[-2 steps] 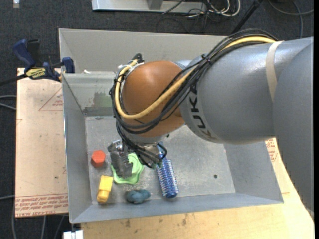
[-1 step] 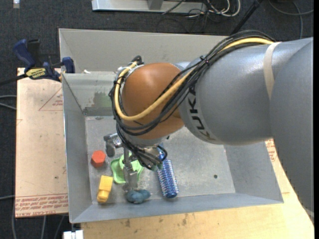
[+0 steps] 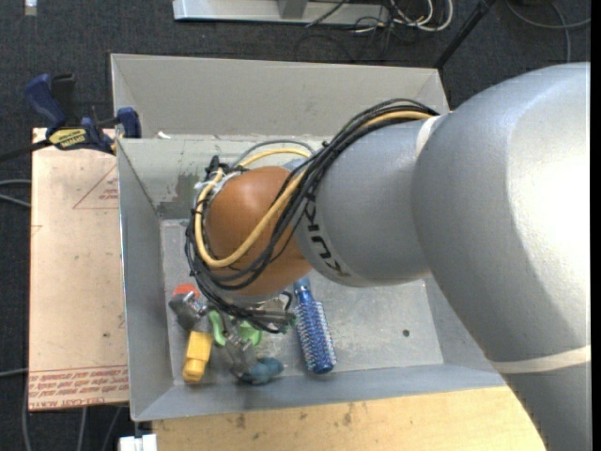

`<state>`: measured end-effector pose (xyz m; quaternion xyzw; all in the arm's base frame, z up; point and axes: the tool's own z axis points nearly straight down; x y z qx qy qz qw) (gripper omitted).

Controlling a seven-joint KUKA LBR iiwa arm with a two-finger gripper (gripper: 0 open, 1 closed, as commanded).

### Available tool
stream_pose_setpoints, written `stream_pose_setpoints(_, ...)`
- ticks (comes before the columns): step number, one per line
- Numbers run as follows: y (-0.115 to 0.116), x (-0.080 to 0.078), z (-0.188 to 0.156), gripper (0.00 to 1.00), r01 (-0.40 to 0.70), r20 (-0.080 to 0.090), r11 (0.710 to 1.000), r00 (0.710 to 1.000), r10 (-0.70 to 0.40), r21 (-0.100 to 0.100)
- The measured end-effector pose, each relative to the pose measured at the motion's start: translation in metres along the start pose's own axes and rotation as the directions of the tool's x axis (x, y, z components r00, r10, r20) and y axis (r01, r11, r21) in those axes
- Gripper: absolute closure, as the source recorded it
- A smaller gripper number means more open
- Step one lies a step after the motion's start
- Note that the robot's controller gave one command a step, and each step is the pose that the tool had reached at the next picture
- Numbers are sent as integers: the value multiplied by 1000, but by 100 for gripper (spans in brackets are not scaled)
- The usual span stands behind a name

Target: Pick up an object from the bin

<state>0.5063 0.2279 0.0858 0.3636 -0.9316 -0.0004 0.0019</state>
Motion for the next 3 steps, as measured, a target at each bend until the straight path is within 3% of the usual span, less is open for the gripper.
stream_pose_setpoints(1,21,-6,15,0,173,-2,985,985,-173,4)
stream_pose_setpoints(2,23,-8,15,100,174,4,985,985,-174,2)
stream_pose_setpoints(3,26,-6,-116,100,152,13,988,988,-152,6)
